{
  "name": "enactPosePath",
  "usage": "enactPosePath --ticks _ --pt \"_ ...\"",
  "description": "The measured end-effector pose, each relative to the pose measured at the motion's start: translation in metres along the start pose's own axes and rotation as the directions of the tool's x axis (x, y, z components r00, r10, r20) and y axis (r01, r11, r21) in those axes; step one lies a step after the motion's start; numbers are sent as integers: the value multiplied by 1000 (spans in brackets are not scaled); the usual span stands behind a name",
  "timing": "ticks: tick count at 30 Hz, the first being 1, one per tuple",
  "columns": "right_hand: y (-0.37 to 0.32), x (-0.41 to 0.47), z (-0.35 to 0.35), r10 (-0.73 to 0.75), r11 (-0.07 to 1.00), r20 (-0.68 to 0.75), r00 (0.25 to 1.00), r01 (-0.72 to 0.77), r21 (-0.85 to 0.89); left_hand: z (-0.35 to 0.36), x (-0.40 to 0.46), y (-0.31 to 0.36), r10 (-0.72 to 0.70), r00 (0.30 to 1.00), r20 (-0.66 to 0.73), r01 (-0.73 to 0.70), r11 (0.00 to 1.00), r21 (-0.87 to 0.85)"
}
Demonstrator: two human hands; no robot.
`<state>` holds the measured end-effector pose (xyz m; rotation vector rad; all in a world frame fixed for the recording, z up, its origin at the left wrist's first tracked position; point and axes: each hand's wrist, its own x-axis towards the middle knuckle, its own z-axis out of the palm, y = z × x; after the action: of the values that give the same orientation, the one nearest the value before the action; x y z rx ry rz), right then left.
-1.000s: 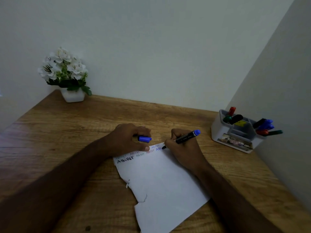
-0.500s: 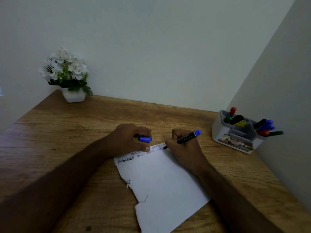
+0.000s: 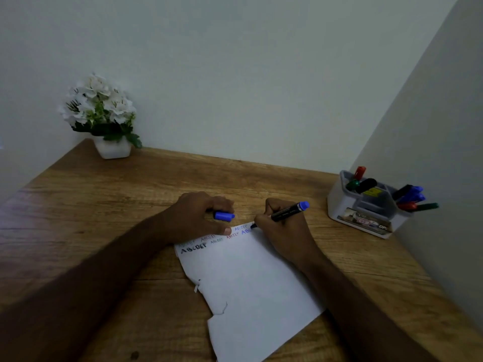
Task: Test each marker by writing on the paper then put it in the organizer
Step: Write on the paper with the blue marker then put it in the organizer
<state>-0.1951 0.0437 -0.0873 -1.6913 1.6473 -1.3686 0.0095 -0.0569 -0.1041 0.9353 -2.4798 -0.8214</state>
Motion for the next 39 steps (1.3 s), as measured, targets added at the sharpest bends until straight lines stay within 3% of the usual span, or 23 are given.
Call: enactPosePath --ticks 10,15,20,39 --pt "-1 -2 0 2 1000 1 1000 -2 -19 1 1 -3 -10 1000 6 10 1000 6" --pt "-5 1 -11 38 991 -107 994 -24 129 0 0 -1 -2 1000 4 2 1000 7" --pt "-1 -3 -8 9 1000 -41 999 -7 28 1 1 -2 -12 1000 -2 12 1000 -3" --pt "4 0 -5 -29 999 2 1000 29 -25 -1 -1 3 -9 1000 9 9 1000 22"
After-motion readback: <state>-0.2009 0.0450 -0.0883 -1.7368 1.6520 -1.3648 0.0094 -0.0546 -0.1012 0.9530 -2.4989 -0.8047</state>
